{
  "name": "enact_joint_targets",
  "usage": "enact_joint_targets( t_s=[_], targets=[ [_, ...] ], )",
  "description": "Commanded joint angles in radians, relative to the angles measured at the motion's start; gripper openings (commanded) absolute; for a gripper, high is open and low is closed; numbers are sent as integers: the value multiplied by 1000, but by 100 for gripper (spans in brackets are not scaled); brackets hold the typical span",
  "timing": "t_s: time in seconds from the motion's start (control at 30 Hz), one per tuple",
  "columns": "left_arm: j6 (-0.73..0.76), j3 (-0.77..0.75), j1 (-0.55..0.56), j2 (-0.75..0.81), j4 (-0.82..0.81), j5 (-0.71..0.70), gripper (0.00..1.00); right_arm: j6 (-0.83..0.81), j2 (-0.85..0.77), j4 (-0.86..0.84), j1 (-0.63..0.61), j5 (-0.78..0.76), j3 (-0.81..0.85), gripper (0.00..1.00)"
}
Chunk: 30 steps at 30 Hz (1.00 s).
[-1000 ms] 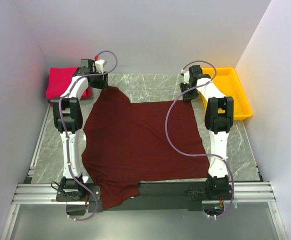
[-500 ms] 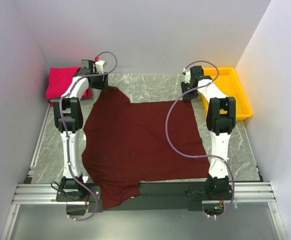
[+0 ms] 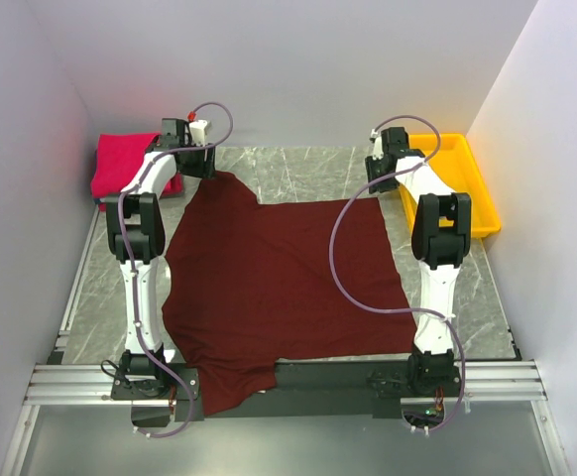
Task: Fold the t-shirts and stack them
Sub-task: Fold the tshirt
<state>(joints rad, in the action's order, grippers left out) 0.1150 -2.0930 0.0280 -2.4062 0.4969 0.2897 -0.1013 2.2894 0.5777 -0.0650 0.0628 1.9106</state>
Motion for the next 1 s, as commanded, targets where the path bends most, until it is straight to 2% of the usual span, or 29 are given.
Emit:
enact_joint_targets(
  t_s=[0.0, 0.47, 0.8, 0.97],
  targets=[
    [-9, -38, 4, -16, -11, 0, 66, 3, -13, -3, 10, -24, 7, 42],
    [-9, -42, 6, -30, -11, -6, 68, 2, 71, 119, 13, -1, 67, 40],
    [-21, -78, 6, -64, -4, -9, 72, -3, 110, 157, 14, 14, 134, 43],
    [-14, -78, 6, -65, -8, -15, 72, -20, 145, 175, 13, 17, 185, 29]
  ],
)
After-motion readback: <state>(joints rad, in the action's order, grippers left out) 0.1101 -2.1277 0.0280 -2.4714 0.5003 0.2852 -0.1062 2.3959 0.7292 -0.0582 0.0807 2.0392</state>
